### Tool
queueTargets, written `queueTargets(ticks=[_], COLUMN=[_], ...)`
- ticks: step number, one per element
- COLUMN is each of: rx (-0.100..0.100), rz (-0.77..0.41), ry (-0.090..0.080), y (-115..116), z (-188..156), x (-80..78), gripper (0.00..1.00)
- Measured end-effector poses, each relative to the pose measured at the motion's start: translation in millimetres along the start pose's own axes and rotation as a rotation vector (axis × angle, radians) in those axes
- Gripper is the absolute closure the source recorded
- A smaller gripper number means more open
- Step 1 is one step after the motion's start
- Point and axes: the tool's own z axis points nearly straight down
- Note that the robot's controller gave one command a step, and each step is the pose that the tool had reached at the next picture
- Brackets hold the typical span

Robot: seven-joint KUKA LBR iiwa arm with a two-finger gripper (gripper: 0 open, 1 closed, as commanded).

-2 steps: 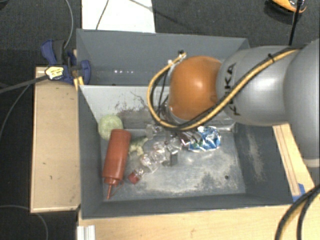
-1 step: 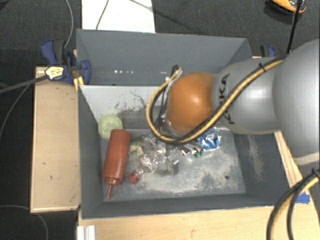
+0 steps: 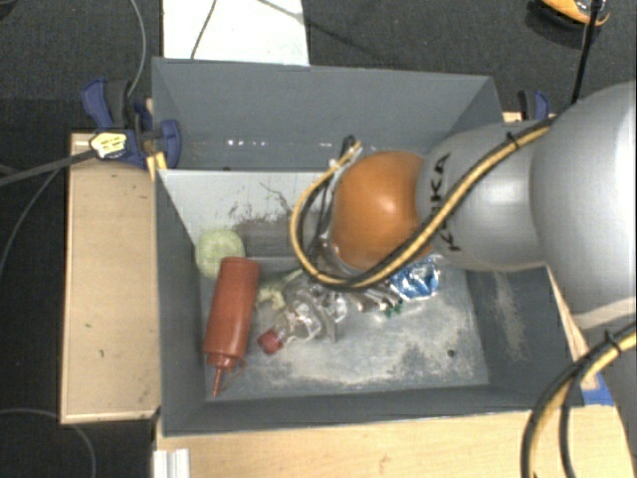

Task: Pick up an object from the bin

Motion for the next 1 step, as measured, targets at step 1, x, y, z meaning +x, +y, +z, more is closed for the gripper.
queueTargets(ticks=[1], rx=[0.000], rz=[0.001], ry=[-0.001], y=[-0.8], z=[-2.5], x=[-0.5], gripper=[1.00])
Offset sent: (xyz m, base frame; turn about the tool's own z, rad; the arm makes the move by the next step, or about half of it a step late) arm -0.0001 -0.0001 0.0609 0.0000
